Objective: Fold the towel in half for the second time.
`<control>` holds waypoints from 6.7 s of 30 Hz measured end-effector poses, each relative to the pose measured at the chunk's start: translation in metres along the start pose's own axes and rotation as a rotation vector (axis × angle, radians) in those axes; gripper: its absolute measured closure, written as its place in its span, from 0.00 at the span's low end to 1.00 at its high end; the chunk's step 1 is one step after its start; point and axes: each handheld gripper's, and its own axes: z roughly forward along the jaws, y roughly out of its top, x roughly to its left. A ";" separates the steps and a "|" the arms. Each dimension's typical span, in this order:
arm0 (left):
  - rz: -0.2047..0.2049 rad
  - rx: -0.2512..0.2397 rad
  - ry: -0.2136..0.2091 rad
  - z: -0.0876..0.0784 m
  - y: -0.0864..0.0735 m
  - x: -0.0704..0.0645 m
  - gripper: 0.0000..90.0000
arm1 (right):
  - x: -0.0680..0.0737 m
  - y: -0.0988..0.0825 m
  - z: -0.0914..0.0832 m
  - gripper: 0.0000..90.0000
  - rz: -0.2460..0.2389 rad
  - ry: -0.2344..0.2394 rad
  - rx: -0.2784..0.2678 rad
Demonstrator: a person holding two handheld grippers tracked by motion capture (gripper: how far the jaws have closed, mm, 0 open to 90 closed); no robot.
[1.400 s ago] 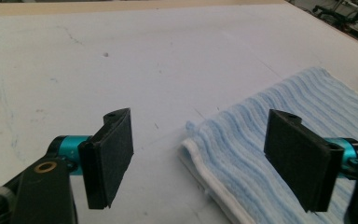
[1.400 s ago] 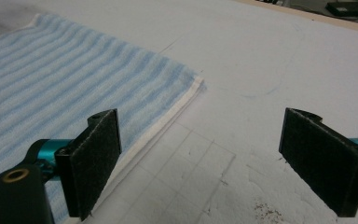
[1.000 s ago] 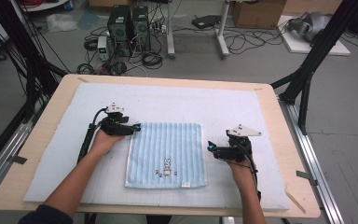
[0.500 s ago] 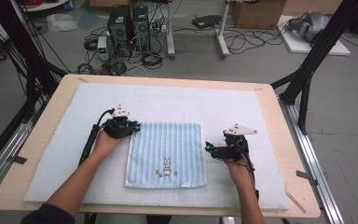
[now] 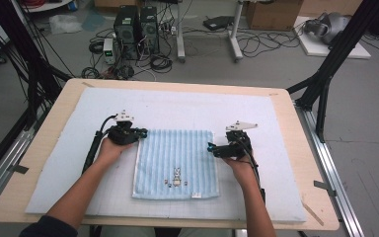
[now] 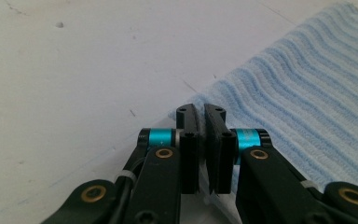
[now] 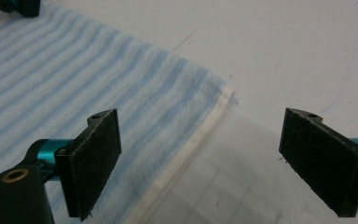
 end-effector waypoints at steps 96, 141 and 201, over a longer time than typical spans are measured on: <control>0.084 -0.204 -0.172 -0.090 -0.059 -0.079 0.94 | 0.066 -0.057 -0.067 0.91 -0.117 0.077 -0.123; -0.095 -0.092 0.020 -0.049 -0.041 -0.055 0.96 | 0.049 -0.049 -0.029 0.93 0.006 0.019 -0.038; -0.010 -0.356 0.019 -0.114 -0.047 -0.028 0.20 | 0.018 -0.057 -0.093 0.13 -0.052 -0.110 -0.194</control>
